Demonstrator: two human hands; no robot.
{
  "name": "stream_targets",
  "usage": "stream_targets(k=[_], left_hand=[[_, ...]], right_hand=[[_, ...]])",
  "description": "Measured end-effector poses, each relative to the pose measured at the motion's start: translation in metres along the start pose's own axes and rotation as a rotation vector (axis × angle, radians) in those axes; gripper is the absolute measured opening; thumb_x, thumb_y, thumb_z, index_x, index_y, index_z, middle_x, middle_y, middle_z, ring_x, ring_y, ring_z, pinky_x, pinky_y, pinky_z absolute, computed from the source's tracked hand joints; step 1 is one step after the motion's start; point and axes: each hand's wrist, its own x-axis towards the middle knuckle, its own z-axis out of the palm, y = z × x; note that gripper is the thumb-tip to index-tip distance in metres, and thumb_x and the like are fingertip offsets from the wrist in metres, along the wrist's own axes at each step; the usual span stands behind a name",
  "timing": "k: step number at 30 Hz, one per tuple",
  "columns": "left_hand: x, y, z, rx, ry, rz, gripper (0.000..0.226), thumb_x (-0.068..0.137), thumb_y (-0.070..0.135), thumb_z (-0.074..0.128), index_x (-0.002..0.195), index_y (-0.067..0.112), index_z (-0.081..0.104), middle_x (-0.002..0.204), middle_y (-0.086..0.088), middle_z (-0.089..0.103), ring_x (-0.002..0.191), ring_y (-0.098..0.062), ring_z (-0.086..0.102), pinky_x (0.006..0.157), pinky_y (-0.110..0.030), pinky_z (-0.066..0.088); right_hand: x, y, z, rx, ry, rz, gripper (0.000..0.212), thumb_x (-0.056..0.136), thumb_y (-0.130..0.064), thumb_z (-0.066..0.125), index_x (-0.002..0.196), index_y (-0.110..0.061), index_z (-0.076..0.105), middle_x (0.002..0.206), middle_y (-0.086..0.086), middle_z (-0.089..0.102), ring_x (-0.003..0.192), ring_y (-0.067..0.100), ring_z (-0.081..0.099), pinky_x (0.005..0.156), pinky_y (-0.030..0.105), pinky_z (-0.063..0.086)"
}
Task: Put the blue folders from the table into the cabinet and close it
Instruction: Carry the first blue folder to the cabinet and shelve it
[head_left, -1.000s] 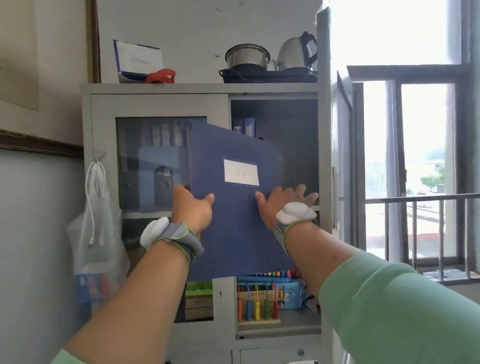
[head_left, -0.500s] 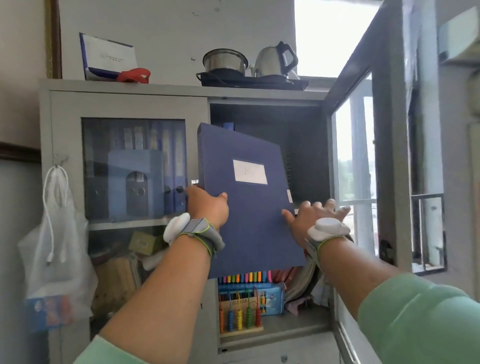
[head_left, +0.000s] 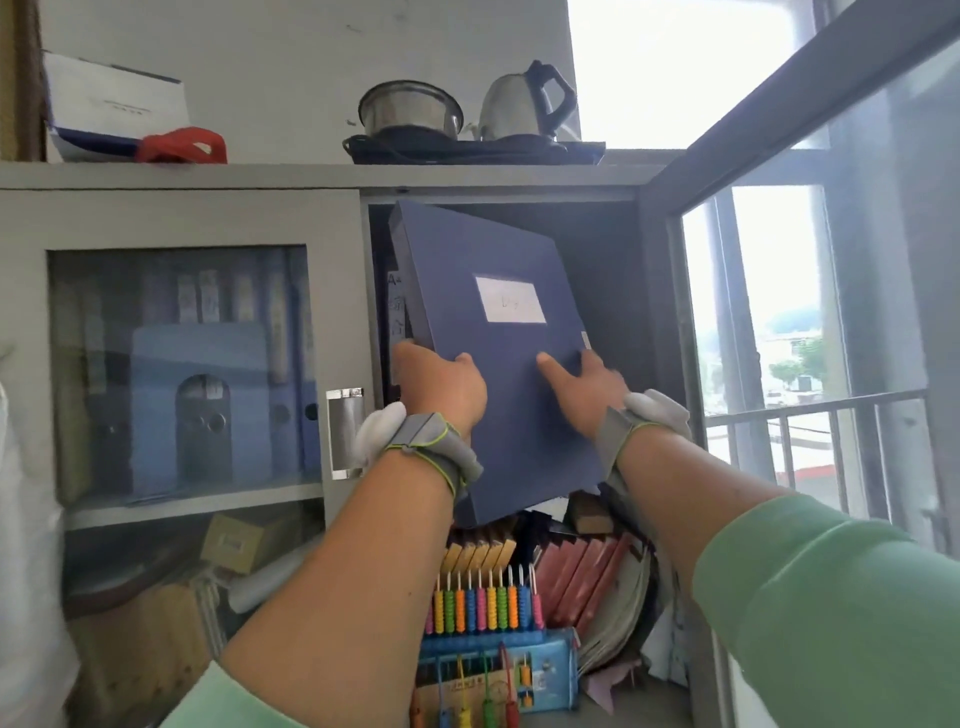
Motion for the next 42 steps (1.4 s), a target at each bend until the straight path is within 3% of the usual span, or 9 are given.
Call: stream_targets(k=[3,5,7,14,18,22,30,38,42], left_hand=[[0.016,-0.004,0.024,-0.007,-0.011,0.008,0.028,0.093,0.005,0.050,0.121,0.006,0.045,0.112,-0.004,0.060,0.091,-0.026,0.060,0.085,-0.020,0.052],[0.024,-0.007,0.038,0.023,-0.002,0.022,0.041,0.092,0.004,0.049,0.131,0.002,0.040,0.128,-0.012,0.058,0.111,-0.035,0.061,0.100,-0.041,0.051],[0.031,-0.011,0.048,-0.006,0.000,0.002,0.040,0.090,0.001,0.047,0.130,0.000,0.043,0.129,-0.017,0.059,0.112,-0.036,0.061,0.099,-0.048,0.051],[0.068,-0.022,0.080,0.096,0.058,0.128,0.042,0.085,0.004,0.054,0.127,0.008,0.049,0.123,-0.013,0.066,0.109,-0.036,0.064,0.096,-0.048,0.053],[0.082,-0.041,0.099,0.204,0.143,0.153,0.053,0.088,0.006,0.055,0.138,0.007,0.039,0.137,-0.015,0.056,0.124,-0.038,0.054,0.107,-0.048,0.043],[0.095,-0.064,0.113,0.262,0.154,0.183,0.061,0.089,0.011,0.058,0.145,0.010,0.033,0.142,-0.014,0.051,0.131,-0.035,0.049,0.111,-0.047,0.038],[0.126,-0.093,0.113,0.623,-0.116,0.244,0.080,0.093,0.012,0.054,0.157,0.017,0.005,0.155,-0.014,0.030,0.142,-0.033,0.033,0.118,-0.040,0.029],[0.143,-0.111,0.106,0.851,0.034,0.446,0.073,0.094,0.019,0.051,0.156,0.025,0.012,0.148,-0.008,0.029,0.130,-0.029,0.035,0.099,-0.033,0.036],[0.150,-0.114,0.112,0.728,0.015,0.399,0.065,0.097,0.017,0.048,0.154,0.025,0.018,0.144,-0.009,0.032,0.129,-0.031,0.042,0.090,-0.024,0.032]], right_hand=[[0.037,0.005,0.006,0.043,-0.059,-0.027,0.100,0.065,-0.084,0.032,0.147,-0.027,0.023,0.146,0.012,0.039,0.131,0.038,0.039,0.110,0.050,0.029],[0.056,0.009,0.017,0.023,-0.071,-0.040,0.099,0.067,-0.084,0.030,0.147,-0.028,0.022,0.147,0.013,0.038,0.131,0.039,0.038,0.110,0.050,0.027],[0.070,0.014,0.027,0.015,-0.071,-0.045,0.093,0.072,-0.082,0.031,0.147,-0.028,0.024,0.147,0.015,0.037,0.132,0.040,0.036,0.111,0.049,0.026],[0.112,0.015,0.054,0.168,-0.214,-0.094,0.084,0.083,-0.072,0.035,0.149,-0.022,0.023,0.153,0.008,0.032,0.138,0.032,0.032,0.114,0.042,0.024],[0.124,0.011,0.066,0.087,-0.140,-0.148,0.061,0.091,-0.053,0.044,0.138,-0.015,0.045,0.142,0.011,0.048,0.129,0.031,0.045,0.105,0.034,0.033],[0.133,-0.001,0.079,0.234,-0.281,-0.196,0.058,0.091,-0.051,0.043,0.132,-0.012,0.053,0.141,0.010,0.051,0.127,0.028,0.047,0.107,0.034,0.035],[0.156,-0.001,0.108,0.357,-0.436,-0.111,0.070,0.095,-0.053,0.034,0.151,-0.016,0.016,0.157,0.006,0.022,0.142,0.029,0.024,0.111,0.034,0.024],[0.162,-0.006,0.134,0.386,-0.410,-0.088,0.070,0.095,-0.052,0.034,0.151,-0.015,0.015,0.155,0.011,0.027,0.139,0.030,0.031,0.112,0.034,0.026],[0.167,-0.005,0.137,0.422,-0.418,-0.053,0.076,0.092,-0.059,0.034,0.151,-0.017,0.012,0.155,0.009,0.026,0.139,0.030,0.030,0.112,0.035,0.025]])
